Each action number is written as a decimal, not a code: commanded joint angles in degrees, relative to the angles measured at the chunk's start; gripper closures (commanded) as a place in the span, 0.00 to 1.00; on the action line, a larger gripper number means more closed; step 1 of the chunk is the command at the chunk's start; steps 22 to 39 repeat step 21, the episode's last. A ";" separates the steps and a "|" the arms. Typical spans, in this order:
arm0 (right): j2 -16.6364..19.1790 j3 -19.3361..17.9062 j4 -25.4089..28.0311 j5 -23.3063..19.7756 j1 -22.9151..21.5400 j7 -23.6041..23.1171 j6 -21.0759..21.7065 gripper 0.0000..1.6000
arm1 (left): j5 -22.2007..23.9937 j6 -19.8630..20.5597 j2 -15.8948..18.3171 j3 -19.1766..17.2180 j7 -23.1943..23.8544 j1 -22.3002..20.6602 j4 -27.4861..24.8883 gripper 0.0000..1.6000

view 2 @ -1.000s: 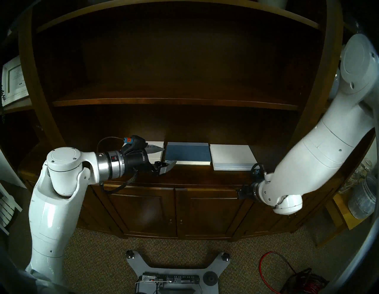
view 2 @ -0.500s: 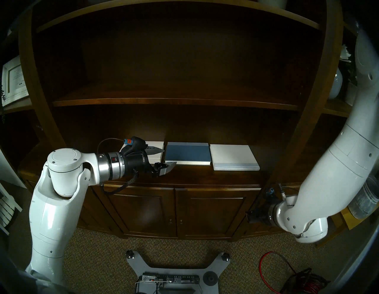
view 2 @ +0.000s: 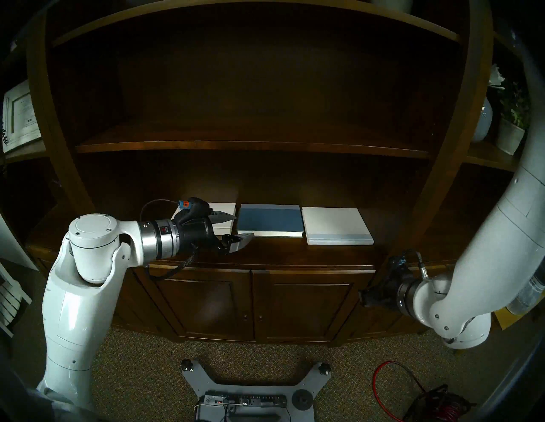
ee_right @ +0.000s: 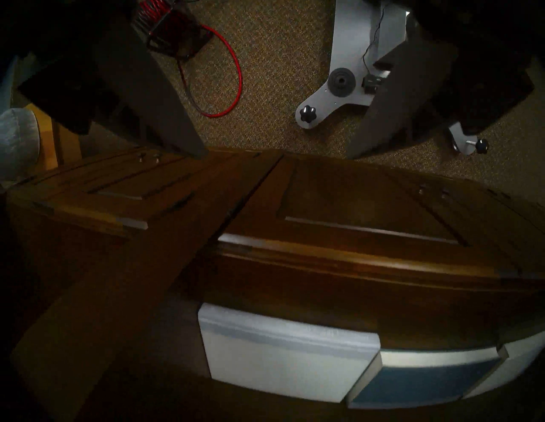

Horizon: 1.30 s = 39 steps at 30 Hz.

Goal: Close the books and align them horizontally on the shelf

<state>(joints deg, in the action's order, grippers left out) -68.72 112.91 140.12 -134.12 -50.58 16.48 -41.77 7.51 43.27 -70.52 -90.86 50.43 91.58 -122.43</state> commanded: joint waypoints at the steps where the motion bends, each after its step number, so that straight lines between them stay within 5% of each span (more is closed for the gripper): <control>1: -0.90 2.42 -0.12 3.23 -5.54 -2.29 -4.04 0.00 | 0.10 -0.35 -0.10 -0.24 -0.03 -1.11 -1.06 0.00; 21: -1.32 14.18 -0.12 13.55 -12.22 -13.79 -13.13 0.00 | 0.10 -0.41 -0.14 -0.30 0.05 -1.23 -1.18 0.00; 39: -1.32 14.18 -0.12 13.55 -12.22 -13.79 -13.13 0.00 | 0.10 -0.41 -0.14 -0.30 0.05 -1.23 -1.18 0.00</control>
